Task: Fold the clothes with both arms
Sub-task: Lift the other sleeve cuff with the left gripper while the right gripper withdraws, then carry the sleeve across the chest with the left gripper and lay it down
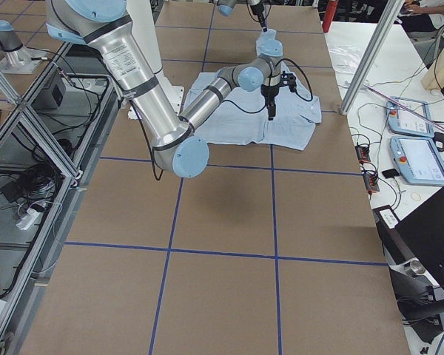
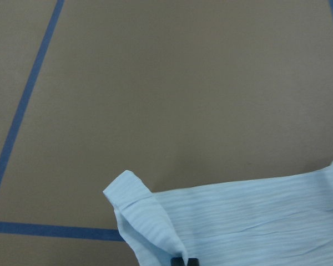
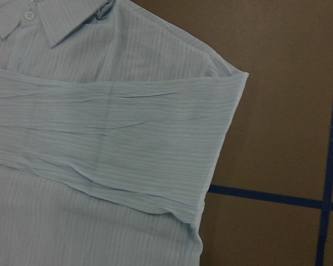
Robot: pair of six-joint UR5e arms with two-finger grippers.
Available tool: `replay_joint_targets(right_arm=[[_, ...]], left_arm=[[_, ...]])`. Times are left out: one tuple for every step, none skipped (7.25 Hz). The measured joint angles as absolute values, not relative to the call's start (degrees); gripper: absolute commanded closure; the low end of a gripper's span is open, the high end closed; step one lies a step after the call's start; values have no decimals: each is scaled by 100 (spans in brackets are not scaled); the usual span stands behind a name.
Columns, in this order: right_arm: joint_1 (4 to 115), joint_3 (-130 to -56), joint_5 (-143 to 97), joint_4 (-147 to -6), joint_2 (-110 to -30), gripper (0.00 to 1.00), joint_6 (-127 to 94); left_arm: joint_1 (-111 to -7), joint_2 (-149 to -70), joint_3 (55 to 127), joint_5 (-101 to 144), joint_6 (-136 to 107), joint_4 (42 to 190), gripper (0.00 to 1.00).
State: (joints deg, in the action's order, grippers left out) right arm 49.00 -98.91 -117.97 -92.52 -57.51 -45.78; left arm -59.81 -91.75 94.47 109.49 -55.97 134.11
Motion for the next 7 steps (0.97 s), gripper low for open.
replay_joint_targets(right_arm=[[5045, -9956, -11889, -9249, -6017, 0, -4303], [5206, -9981, -11992, -9247, -6270, 0, -3990], [5412, -9998, -12116, -9246, -6530, 0, -3607], [5639, -10016, -12253, -9246, -6778, 0, -3206], [5853, -10023, -12362, -9248, -6986, 0, -2824], [6018, -10024, -12433, -9252, -7141, 0, -2535], [6113, -10018, -12464, -9252, -7234, 0, -2365]], left_arm=[[-5969, -9532, 9869, 10947, -5900, 12689, 100], [-5945, -10071, 10194, 10962, -6294, 11883, 100], [-5889, -10729, 10380, 11096, -6784, 11159, 100], [-5810, -11321, 10453, 11382, -7388, 10743, 100], [-5711, -11825, 10473, 11644, -8120, 10600, 100], [-5573, -12265, 10448, 11762, -8824, 10581, 100], [-5416, -12596, 10404, 11801, -9402, 10635, 100]])
